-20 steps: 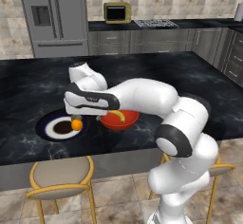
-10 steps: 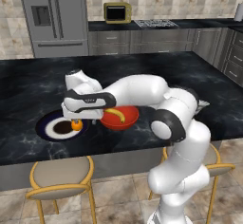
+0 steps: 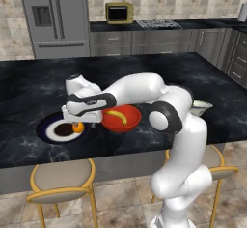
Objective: Take the fruits from the plate on the dining counter and place two fruits in each bowl.
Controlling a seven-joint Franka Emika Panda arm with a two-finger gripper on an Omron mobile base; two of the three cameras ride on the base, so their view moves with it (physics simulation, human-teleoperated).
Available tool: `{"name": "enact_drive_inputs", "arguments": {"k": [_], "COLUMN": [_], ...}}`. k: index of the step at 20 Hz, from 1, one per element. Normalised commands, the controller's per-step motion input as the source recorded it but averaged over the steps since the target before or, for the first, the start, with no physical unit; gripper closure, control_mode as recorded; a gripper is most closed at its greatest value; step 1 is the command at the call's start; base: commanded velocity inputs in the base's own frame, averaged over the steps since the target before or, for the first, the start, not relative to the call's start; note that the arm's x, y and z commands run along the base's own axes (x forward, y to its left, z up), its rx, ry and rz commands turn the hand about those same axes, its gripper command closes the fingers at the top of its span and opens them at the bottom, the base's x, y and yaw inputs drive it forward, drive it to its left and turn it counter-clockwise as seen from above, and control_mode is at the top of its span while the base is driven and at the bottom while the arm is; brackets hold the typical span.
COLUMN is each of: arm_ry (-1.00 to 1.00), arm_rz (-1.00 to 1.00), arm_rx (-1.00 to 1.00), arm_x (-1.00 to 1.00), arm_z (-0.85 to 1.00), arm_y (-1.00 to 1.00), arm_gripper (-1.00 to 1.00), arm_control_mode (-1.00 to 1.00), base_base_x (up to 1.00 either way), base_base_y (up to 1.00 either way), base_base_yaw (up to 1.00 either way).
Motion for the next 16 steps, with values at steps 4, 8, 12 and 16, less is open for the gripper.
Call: {"name": "enact_drive_inputs", "arguments": {"k": [4, 8, 12, 16], "arm_ry": [0.0, 0.0, 0.0, 0.0], "arm_rz": [0.0, 0.0, 0.01, 0.03], "arm_rx": [0.0, 0.0, 0.0, 0.0], "arm_x": [0.26, 0.29, 0.35, 0.3], "arm_z": [-0.2, -0.19, -0.2, -0.14], "arm_y": [0.23, 0.18, 0.1, 0.03], "arm_gripper": [-1.0, -1.0, -1.0, -1.0], "arm_control_mode": [-1.0, -1.0, -1.0, -1.0], "base_base_x": [0.0, 0.0, 0.0, 0.0], "base_base_y": [0.0, 0.0, 0.0, 0.0], "base_base_yaw": [0.0, 0.0, 0.0, 0.0]}}
